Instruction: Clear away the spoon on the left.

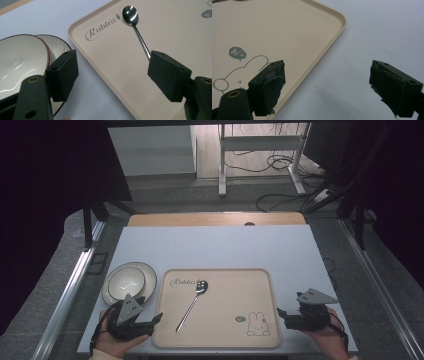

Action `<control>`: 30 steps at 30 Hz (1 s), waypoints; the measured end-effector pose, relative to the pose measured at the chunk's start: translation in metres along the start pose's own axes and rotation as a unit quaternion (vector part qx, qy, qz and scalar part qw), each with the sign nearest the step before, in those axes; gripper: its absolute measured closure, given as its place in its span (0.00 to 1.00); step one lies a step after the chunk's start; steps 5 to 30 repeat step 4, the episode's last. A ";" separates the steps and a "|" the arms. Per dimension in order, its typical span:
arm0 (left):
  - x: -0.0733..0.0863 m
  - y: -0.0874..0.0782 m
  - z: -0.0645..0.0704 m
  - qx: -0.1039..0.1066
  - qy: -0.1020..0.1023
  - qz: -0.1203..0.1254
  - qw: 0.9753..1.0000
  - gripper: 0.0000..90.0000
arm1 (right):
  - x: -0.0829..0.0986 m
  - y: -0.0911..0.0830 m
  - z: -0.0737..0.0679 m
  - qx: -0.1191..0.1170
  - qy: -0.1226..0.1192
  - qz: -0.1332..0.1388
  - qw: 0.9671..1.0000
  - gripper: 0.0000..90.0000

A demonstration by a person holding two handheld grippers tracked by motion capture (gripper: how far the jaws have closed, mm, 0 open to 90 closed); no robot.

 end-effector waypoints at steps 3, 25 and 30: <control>0.000 0.001 0.000 0.001 0.000 0.000 1.000 0.27 | 0.000 0.000 0.000 0.000 0.000 0.000 1.000 0.15; 0.000 0.001 0.000 0.001 0.001 -0.001 1.000 0.27 | 0.000 0.001 0.000 0.001 0.001 0.001 1.000 0.15; 0.000 0.001 0.000 0.001 0.001 -0.001 1.000 0.27 | 0.000 0.001 0.000 0.001 0.001 0.001 1.000 0.15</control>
Point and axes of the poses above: each handheld gripper's, and its own axes: y roughly forward along the jaws, x roughly out of its underside, z roughly to its right, the point moved 5 cm from there along y, roughly forward along the jaws, and after that the axes turned 2 degrees about x, right-handed, at the moved point
